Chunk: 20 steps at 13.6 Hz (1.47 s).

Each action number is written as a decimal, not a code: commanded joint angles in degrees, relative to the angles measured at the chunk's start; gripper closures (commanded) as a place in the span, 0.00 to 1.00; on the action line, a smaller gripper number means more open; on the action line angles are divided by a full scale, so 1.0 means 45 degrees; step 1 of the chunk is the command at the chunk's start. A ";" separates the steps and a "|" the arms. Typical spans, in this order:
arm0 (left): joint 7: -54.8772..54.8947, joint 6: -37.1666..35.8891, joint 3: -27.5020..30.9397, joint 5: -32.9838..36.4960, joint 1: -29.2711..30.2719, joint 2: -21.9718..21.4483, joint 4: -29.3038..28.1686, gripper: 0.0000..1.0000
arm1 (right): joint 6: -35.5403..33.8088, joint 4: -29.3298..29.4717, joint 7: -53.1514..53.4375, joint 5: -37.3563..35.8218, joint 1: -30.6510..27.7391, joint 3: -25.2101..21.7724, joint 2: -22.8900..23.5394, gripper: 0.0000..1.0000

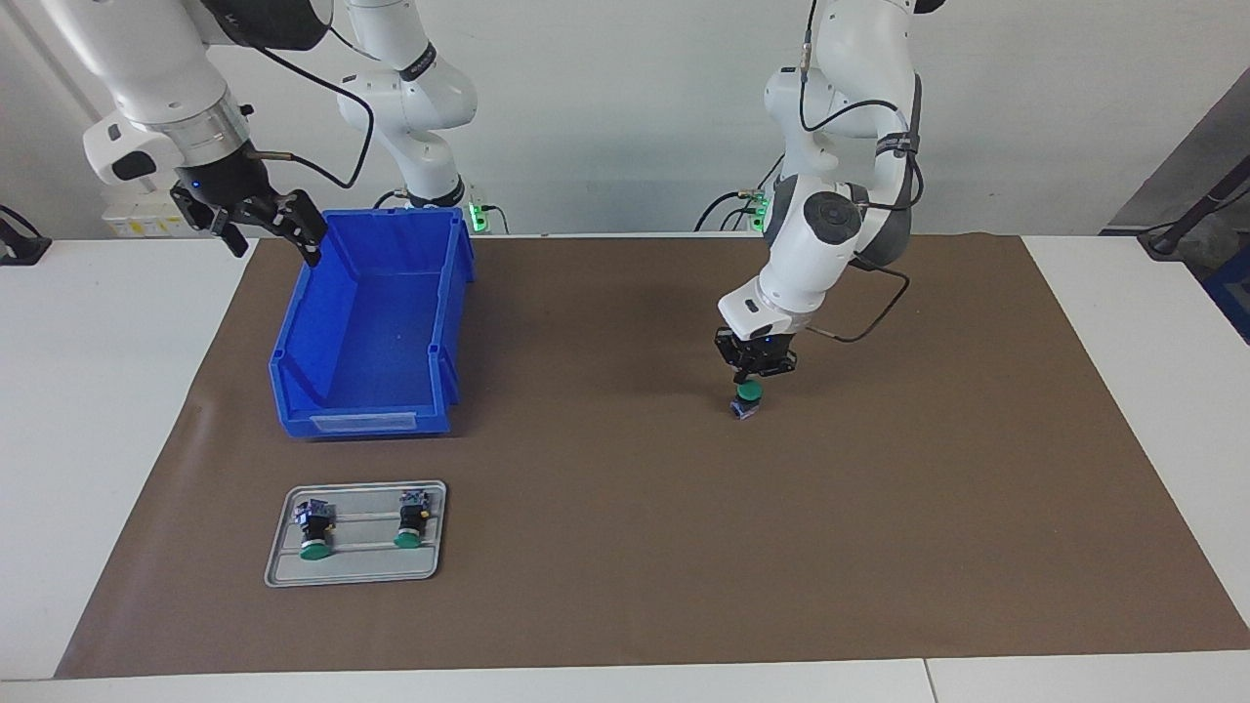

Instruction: Place and press button with both arms

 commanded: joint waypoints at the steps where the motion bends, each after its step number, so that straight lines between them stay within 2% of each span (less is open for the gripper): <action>1: 0.0175 0.0305 0.0196 0.0277 0.0079 0.0360 -0.0237 1.00 | 0.0094 -0.0382 0.0044 0.0098 -0.0133 0.0046 -0.0329 0.00; 5: 0.0233 -0.2427 0.0236 0.0297 0.0625 -0.0420 0.1460 1.00 | 0.0094 -0.0382 0.0044 0.0078 -0.0133 0.0026 -0.0329 0.00; 8: 0.0233 -0.2568 0.0294 0.0297 0.1150 -0.0754 0.1795 1.00 | 0.0094 -0.0402 0.0044 0.0078 -0.0133 0.0046 -0.0329 0.00; 9: 0.0214 -0.2568 0.0294 0.0297 0.1598 -0.0735 0.1989 0.75 | 0.0094 -0.0402 0.0044 0.0078 -0.0133 0.0046 -0.0329 0.00; 10: 0.0272 -0.2588 0.0294 0.0316 0.2086 -0.0774 0.1971 0.05 | 0.0094 -0.0402 0.0063 0.0098 -0.0133 0.0026 -0.0329 0.00; 11: 0.0350 -0.2820 0.0333 0.0799 0.2207 -0.0948 0.1971 0.00 | 0.0094 -0.0402 0.0063 0.0079 -0.0133 0.0026 -0.0329 0.00; 13: 0.0351 -0.3698 0.0470 0.1739 0.2733 -0.1164 0.2108 0.00 | 0.0094 -0.0402 0.0044 0.0098 -0.0133 0.0026 -0.0329 0.00; 17: 0.0370 -0.3719 0.0470 0.1879 0.4294 -0.1983 0.2302 0.00 | 0.0094 -0.0402 0.0063 0.0078 -0.0133 0.0045 -0.0329 0.00; 20: 0.0409 -0.5120 0.0548 0.1879 0.4766 -0.2337 0.3352 0.00 | 0.0094 -0.0402 0.0044 0.0078 -0.0133 0.0026 -0.0329 0.00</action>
